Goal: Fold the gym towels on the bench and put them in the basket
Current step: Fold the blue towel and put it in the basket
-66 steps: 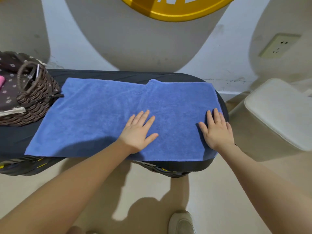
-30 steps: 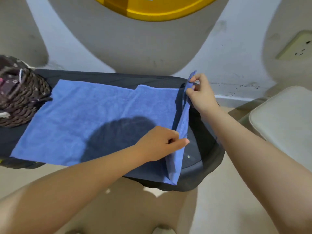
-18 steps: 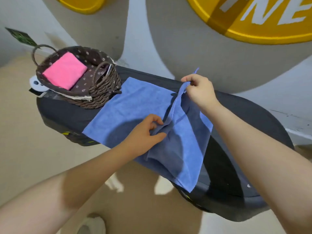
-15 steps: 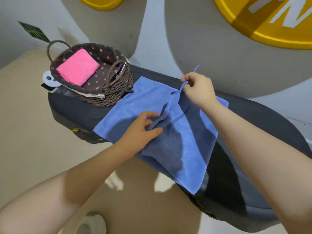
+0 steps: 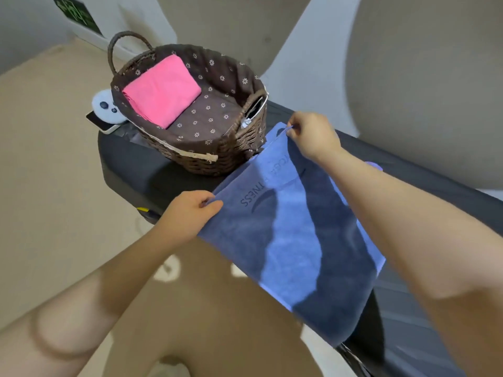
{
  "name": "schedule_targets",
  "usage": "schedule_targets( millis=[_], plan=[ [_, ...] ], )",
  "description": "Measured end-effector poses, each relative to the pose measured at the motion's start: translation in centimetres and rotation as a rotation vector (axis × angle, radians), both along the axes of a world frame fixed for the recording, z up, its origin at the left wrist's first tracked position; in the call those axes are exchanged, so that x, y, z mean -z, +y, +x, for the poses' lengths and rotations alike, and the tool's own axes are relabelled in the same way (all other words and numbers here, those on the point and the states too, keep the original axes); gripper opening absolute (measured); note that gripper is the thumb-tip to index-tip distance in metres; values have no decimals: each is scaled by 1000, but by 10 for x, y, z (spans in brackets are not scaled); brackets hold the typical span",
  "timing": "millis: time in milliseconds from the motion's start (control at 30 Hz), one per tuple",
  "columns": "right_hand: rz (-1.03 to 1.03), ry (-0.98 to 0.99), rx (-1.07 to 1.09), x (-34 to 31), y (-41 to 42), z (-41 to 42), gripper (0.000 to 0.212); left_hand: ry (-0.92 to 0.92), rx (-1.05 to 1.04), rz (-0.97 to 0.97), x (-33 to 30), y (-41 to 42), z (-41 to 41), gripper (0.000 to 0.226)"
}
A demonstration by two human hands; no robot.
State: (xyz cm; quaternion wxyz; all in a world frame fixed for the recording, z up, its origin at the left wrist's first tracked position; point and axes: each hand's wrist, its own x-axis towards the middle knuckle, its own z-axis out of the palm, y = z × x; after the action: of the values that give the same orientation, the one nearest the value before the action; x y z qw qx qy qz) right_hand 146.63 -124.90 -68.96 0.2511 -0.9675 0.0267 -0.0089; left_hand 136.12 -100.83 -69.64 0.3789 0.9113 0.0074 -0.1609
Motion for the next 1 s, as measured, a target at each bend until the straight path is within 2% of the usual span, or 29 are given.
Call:
schedule_targets(
  millis=[100, 167, 367, 500, 567, 633, 700, 800, 867, 933, 1000],
  plan=[
    [-61, 95, 13, 19, 9, 9, 21, -19, 46, 147, 7, 6, 4, 16],
    [-97, 95, 5, 25, 12, 14, 21, -41, 94, 197, 9, 7, 6, 20],
    [-227, -64, -54, 21, 17, 28, 27, -131, 82, 181, 16, 12, 12, 14],
    [-279, -12, -130, 33, 19, 32, 37, -266, 60, 261, 24, 17, 12, 14],
    [-209, 57, -89, 39, 17, 30, 48, -296, 43, 277, 27, 19, 11, 12],
    [-173, 92, -1, 43, 14, 30, 54, -273, 32, 322, 29, 17, 11, 23],
    [-198, 74, 58, 44, 11, 30, 49, -252, 25, 373, 29, 13, 13, 30],
    [-116, 63, 151, 42, 9, 32, 39, -256, 59, 476, 30, 8, 17, 24],
    [-116, 110, 200, 40, 7, 34, 39, -266, 80, 451, 30, 5, 17, 23],
    [-165, 131, 219, 38, 6, 31, 43, -272, 91, 330, 29, 3, 12, 19],
    [-178, 76, 218, 35, 1, 18, 44, -231, 78, 234, 25, 0, 9, 13]
  ],
)
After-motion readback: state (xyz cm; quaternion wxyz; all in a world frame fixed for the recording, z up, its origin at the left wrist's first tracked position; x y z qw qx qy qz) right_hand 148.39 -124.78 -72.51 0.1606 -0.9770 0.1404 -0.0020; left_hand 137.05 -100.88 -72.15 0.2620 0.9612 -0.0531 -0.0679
